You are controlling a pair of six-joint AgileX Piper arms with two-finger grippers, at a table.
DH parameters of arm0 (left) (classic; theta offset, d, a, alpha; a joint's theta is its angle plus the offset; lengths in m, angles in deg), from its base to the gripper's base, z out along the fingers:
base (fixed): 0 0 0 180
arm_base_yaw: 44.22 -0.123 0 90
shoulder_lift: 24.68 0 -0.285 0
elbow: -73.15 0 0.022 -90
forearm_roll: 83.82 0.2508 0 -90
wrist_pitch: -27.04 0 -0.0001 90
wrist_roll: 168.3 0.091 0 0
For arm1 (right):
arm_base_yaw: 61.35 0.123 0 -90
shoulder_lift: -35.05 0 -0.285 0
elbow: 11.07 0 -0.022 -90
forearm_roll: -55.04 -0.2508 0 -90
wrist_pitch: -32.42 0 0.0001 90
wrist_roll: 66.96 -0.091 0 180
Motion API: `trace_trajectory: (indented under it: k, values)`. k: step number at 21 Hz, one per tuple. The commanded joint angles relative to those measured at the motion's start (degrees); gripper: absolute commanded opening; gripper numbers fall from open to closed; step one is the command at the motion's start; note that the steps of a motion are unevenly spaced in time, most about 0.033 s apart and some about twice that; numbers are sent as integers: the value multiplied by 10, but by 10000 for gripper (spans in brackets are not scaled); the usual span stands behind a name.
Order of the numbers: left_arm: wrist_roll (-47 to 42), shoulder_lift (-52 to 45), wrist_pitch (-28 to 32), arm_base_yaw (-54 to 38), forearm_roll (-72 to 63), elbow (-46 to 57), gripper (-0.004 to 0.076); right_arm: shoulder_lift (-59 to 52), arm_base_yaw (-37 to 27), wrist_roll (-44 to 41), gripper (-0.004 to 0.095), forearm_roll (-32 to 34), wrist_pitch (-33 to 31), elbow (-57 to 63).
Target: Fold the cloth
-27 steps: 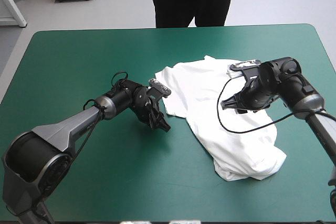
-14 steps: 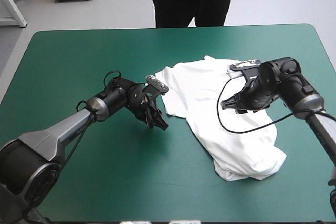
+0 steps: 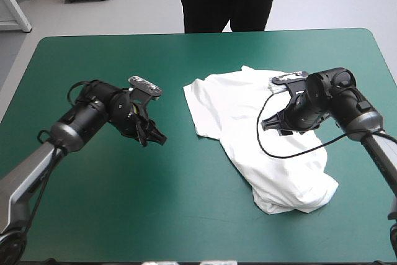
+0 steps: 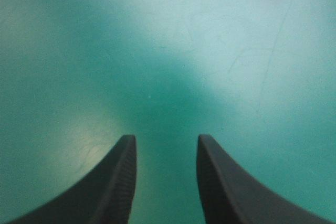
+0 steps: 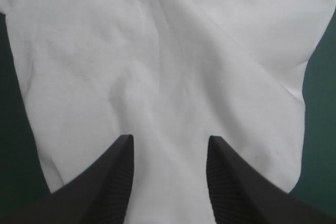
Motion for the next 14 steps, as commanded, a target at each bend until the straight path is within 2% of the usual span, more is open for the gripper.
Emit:
trace_trajectory:
  k: [1,5,10,12,14]
  values:
    - [-11,-79,-42,-28,2,-14,276,-18,1,5,414,-3,6,-19]
    - [-15,-138,-105,-62,10,-14,276,-18,1,5,414,-10,6,-19]
    - [-39,-221,-114,-84,37,-13,276,-18,1,-7,415,-12,13,-19]
    - [-43,-247,-114,-84,34,-13,276,-16,1,-7,458,-9,50,-19]
    - [-45,-258,-114,-84,34,-13,276,-4,1,-2,578,-9,84,-22]
